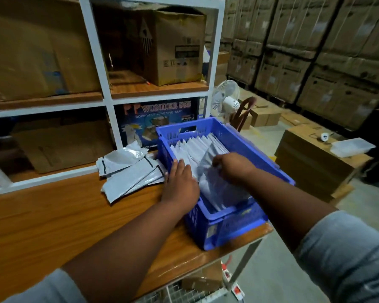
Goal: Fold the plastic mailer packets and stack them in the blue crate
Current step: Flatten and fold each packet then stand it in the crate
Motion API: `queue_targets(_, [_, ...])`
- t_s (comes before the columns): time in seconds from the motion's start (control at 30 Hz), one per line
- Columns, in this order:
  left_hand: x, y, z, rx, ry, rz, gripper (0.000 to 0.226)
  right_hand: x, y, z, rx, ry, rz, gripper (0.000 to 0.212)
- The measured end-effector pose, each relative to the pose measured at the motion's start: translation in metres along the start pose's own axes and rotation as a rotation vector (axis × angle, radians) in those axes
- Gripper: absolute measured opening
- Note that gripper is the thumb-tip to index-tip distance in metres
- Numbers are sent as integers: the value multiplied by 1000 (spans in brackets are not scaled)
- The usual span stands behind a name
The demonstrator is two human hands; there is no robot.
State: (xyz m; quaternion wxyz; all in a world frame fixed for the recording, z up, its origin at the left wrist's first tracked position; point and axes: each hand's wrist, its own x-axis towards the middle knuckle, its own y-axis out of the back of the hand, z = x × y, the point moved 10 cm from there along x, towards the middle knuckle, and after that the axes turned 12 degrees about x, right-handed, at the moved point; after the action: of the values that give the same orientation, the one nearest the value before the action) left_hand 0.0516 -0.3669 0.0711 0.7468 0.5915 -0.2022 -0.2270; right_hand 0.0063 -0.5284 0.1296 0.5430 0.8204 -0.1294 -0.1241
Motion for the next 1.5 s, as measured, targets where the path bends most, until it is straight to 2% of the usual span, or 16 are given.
queue_targets(0.13, [2, -1, 1, 11, -23, 13, 66, 10, -58, 25, -88, -87, -196, 36])
queue_targets(0.27, [-1, -2, 2, 30, -31, 28, 65, 28, -84, 43, -197, -162, -231, 27])
queue_targets(0.37, [1, -6, -1, 8, -25, 36, 66, 29, -95, 26, -414, 46, -330, 34])
queue_targets(0.47, [2, -7, 0, -14, -35, 43, 66, 22, -97, 15, -563, 116, -500, 79])
queue_targets(0.53, [2, -7, -2, -33, -31, 39, 66, 28, -80, 2, -812, 253, -413, 101])
queue_targets(0.6, [3, -10, -2, 0, -42, 42, 67, 20, -75, -32, -982, 581, -282, 109])
queue_targets(0.63, [3, -11, -1, 41, -58, 48, 69, 17, -80, -40, -982, 694, -279, 112])
queue_targets(0.67, [4, -12, 0, 60, -68, 54, 70, 14, -88, -41, -978, 742, -355, 114])
queue_targets(0.73, [3, -10, -2, -2, -47, 43, 67, 13, -114, -17, -1047, 716, -531, 110])
queue_targets(0.83, [-2, -2, -2, -35, -43, 45, 67, 21, -141, 30, -1218, 531, -600, 95])
queue_targets(0.93, [0, -5, -2, -39, -44, 27, 66, 33, -152, 55, -1201, 419, -589, 94])
queue_targets(1.1, [-1, -3, 0, -7, -56, 38, 67, 30, -144, 46, -1202, 477, -564, 75])
queue_targets(1.17, [-1, -2, -3, -10, -78, 21, 66, 29, -129, 26, -1086, 441, -587, 89])
queue_targets(1.23, [-2, 1, -9, -49, -131, -7, 67, 31, -103, -1, -839, 429, -502, 98])
queue_targets(1.37, [-3, 15, -45, -45, -194, 24, 74, 34, -38, -55, -531, 661, -137, 50])
queue_targets(1.5, [12, 39, -111, 10, -66, 105, 65, 28, -19, -118, -504, 863, 21, 32])
